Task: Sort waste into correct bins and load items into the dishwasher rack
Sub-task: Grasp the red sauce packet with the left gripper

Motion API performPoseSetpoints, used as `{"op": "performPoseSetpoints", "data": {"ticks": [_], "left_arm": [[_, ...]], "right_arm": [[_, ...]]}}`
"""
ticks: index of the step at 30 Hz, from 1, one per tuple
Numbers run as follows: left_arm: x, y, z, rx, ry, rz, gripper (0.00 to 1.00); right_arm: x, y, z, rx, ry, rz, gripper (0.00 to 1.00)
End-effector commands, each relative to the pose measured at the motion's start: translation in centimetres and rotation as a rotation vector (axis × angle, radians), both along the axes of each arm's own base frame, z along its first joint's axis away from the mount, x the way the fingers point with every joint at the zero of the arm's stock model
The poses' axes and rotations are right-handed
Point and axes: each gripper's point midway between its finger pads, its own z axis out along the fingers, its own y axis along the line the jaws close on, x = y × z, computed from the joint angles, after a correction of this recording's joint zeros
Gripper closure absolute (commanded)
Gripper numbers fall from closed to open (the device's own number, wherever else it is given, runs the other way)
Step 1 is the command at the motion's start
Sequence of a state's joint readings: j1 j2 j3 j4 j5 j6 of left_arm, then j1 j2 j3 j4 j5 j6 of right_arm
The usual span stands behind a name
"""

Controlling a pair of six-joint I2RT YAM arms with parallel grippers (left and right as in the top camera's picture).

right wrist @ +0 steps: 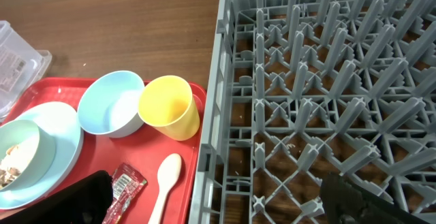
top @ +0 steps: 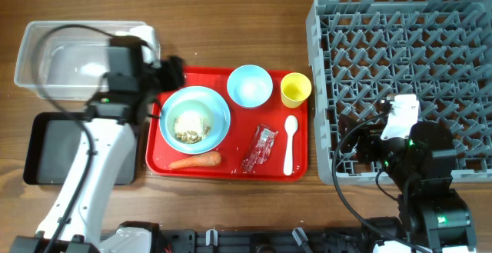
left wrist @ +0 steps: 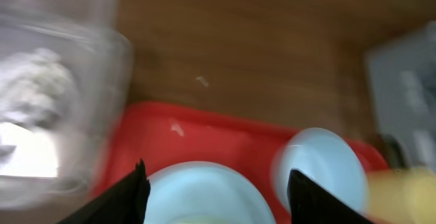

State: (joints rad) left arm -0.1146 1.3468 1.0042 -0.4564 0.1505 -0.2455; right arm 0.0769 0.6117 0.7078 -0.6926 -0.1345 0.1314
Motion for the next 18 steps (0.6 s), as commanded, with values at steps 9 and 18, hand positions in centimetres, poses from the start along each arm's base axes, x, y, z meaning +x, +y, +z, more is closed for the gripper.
{"op": "performPoseSetpoints", "data": {"ticks": [9, 18], "left_arm": [[-12.2, -15.9, -10.3, 0.145, 0.4, -0.653, 0.12], [-16.4, -18.2, -16.7, 0.259, 0.566, -0.772, 0.11]], "right_arm": [[0.1, 0.2, 1.0, 0.018, -0.018, 0.004, 0.0], [0.1, 0.2, 1.0, 0.018, -0.017, 0.004, 0.0]]}}
